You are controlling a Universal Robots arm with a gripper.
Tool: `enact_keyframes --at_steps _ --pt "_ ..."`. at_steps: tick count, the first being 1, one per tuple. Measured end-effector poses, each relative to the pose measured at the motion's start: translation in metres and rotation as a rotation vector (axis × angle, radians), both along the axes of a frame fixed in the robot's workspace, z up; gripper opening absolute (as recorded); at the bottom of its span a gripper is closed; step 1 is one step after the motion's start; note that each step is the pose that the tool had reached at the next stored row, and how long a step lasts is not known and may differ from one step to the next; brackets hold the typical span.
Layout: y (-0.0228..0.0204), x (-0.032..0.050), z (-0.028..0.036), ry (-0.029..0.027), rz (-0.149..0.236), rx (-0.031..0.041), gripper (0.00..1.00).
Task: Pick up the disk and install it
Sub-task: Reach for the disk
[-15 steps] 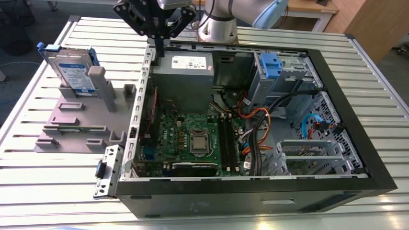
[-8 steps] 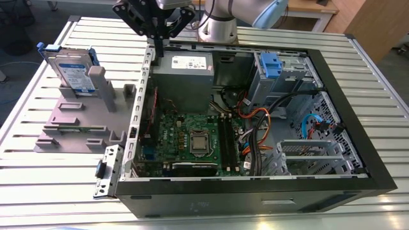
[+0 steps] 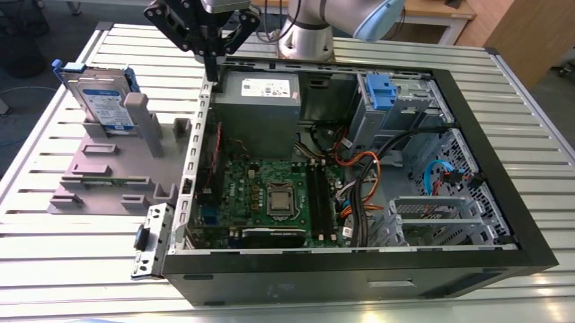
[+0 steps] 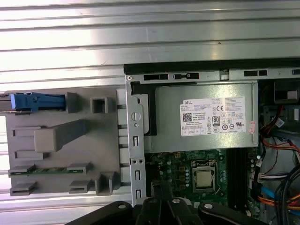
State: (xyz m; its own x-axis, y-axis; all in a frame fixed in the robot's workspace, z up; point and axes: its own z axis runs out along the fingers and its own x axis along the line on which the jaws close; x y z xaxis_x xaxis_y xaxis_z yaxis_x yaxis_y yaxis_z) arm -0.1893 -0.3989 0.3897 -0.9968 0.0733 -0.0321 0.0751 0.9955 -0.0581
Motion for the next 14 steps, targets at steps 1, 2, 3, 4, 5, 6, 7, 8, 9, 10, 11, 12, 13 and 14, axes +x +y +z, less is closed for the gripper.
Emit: enact_keyframes --at_steps 1,2,3,4,5,6,7,8,9,10,11,12,13,14 --pt "0.0 -0.0001 0.0 0.0 0.0 -0.0001 0.11" --pt "0.0 -0.0002 0.0 0.0 0.0 -0.0003 0.11" --pt "0.0 -0.0003 0.0 0.0 0.0 -0.0004 0.11" --pt "0.0 -0.0005 -0.0001 0.0 0.0 -0.0005 0.11" --pt "0.0 -0.0007 -0.0001 0.0 0.0 -0.0007 0.11" --pt "0.0 -0.0008 -0.0001 0.0 0.0 -0.0008 0.11" --pt "0.0 -0.0071 -0.001 0.0 0.0 -0.0099 0.11" --pt "0.0 -0.0127 -0.0023 0.0 0.0 -0.0179 0.11" --pt "0.0 -0.0127 -0.0023 0.0 0.0 -0.0181 0.11" --pt "0.0 -0.0128 -0.0023 0.0 0.0 -0.0182 0.11" --pt "0.0 -0.0129 -0.0023 0.0 0.0 -0.0183 0.11" --pt "0.0 -0.013 -0.0023 0.0 0.0 -0.0185 0.11" --pt "0.0 -0.0167 -0.0033 0.0 0.0 -0.0246 0.11" --pt "0.0 -0.0186 -0.0055 0.0 0.0 -0.03 0.11"
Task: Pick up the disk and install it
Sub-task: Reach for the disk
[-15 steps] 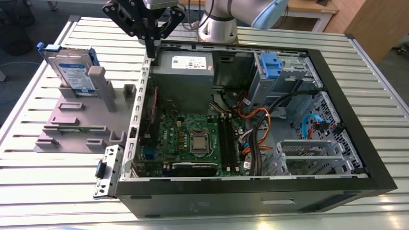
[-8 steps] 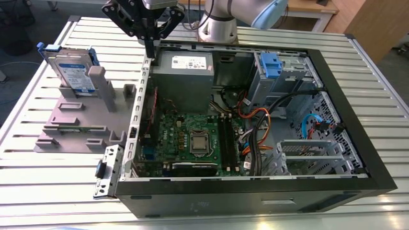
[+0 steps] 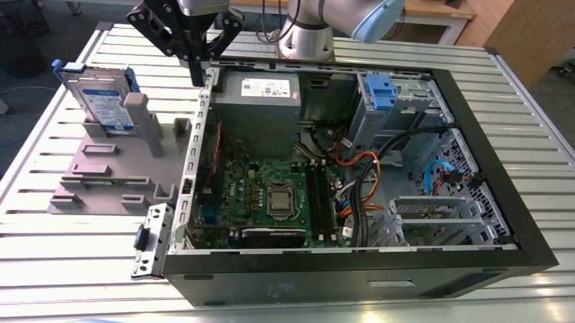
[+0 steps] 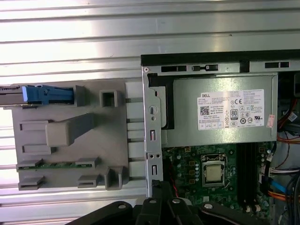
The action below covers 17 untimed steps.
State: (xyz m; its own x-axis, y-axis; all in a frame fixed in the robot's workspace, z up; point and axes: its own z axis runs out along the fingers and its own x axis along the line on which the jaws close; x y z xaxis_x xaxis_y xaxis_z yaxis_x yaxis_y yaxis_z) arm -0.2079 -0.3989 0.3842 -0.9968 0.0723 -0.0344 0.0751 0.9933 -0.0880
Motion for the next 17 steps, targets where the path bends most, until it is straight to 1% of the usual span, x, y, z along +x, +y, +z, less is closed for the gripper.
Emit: enact_keyframes --at_steps 4,5,6,17 --pt "0.0 -0.0002 -0.0002 0.0 0.0 -0.0005 0.11" --pt "0.0 -0.0015 -0.0022 0.0 0.0 -0.0053 0.11" --pt "0.0 -0.0023 -0.0047 0.0 0.0 -0.0078 0.11" --pt "0.0 -0.0041 -0.0054 0.0 0.0 -0.008 0.11"
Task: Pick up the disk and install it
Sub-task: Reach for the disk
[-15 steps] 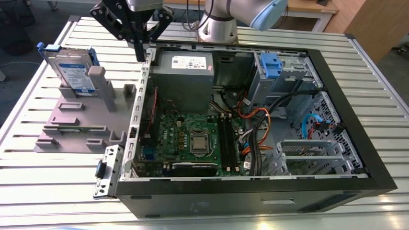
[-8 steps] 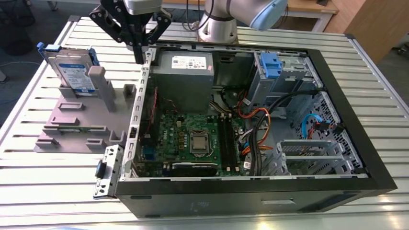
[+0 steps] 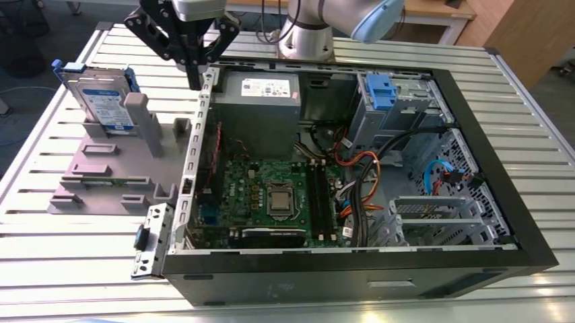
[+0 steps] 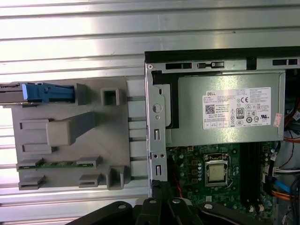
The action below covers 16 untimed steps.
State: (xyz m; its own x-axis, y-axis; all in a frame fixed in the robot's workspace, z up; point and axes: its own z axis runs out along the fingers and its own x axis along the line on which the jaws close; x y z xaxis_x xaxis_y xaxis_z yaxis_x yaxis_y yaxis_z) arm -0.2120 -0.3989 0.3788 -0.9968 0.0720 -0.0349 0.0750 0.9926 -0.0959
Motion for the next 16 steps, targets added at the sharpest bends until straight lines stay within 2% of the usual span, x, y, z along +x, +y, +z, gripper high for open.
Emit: enact_keyframes --at_steps 13,15,16 --pt "0.0 -0.0016 -0.0004 0.0 0.0 0.0 0.11" --pt "-0.0001 -0.002 -0.0003 0.0 0.0 0.0048 0.11" --pt "0.0 -0.0022 -0.0004 -0.0001 0.0 0.0113 0.11"
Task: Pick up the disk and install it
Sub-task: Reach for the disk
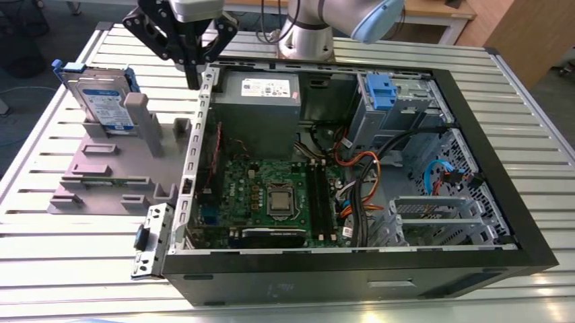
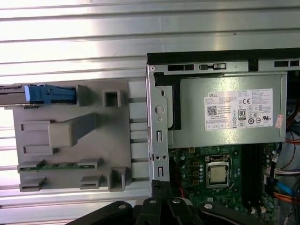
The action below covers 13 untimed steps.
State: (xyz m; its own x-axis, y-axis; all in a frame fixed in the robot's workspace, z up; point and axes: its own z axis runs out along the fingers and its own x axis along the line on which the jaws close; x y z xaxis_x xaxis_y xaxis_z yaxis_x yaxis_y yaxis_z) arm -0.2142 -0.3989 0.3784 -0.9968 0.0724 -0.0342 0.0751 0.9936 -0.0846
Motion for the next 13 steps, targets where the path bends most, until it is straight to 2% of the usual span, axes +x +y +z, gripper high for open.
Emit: enact_keyframes --at_steps 7,9,13 --pt "-0.0001 -0.0015 0.0 0.0001 0.0 0.0708 0.11" --pt "-0.0001 -0.0019 0.0 0.0 0.0 0.0809 0.11" --pt "-0.0001 -0.0022 0.0 0.0 0.0 0.0828 0.11"
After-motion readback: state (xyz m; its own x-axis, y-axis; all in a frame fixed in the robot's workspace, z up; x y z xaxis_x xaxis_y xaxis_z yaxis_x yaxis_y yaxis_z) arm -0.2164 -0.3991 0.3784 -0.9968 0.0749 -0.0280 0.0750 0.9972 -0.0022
